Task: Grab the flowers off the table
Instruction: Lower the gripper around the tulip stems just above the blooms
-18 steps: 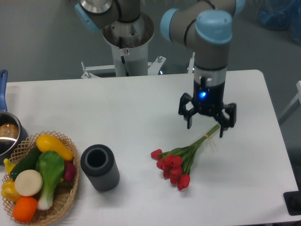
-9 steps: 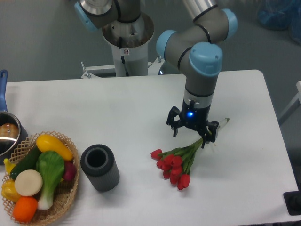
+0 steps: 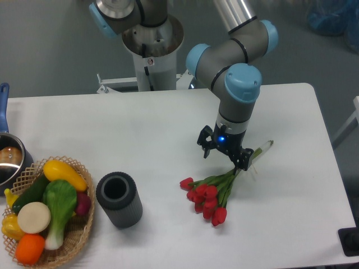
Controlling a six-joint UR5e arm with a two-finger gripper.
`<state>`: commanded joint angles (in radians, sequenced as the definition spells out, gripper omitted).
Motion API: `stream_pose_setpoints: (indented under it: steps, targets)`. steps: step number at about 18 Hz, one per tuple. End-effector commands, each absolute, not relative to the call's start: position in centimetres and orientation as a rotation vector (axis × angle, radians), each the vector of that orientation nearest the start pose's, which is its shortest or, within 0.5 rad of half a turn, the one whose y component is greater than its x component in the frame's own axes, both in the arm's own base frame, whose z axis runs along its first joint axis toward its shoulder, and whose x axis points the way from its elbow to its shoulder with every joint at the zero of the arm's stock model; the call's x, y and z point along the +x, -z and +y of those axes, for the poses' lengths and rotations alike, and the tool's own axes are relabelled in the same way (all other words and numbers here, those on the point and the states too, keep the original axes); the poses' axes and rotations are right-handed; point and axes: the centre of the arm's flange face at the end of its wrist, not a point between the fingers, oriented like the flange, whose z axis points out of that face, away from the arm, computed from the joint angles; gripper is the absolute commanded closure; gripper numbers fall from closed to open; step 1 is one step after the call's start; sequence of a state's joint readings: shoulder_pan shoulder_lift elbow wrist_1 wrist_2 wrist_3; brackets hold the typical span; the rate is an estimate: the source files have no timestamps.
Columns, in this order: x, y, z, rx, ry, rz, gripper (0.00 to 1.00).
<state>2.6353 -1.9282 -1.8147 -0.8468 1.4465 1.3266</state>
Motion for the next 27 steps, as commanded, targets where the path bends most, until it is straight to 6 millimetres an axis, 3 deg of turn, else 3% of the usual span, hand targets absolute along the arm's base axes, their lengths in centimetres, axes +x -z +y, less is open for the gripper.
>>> stream_pose_setpoints:
  steps: [7,11,27]
  targets:
    - [-46.1,-23.2,39.9,-2.950,-0.083,0.480,0.00]
    - [-47.3,-22.6,40.6,-2.948,-0.084,0.482,0.00]
    - [-47.4,-20.5,40.4,-2.952,-0.039,0.530,0.00]
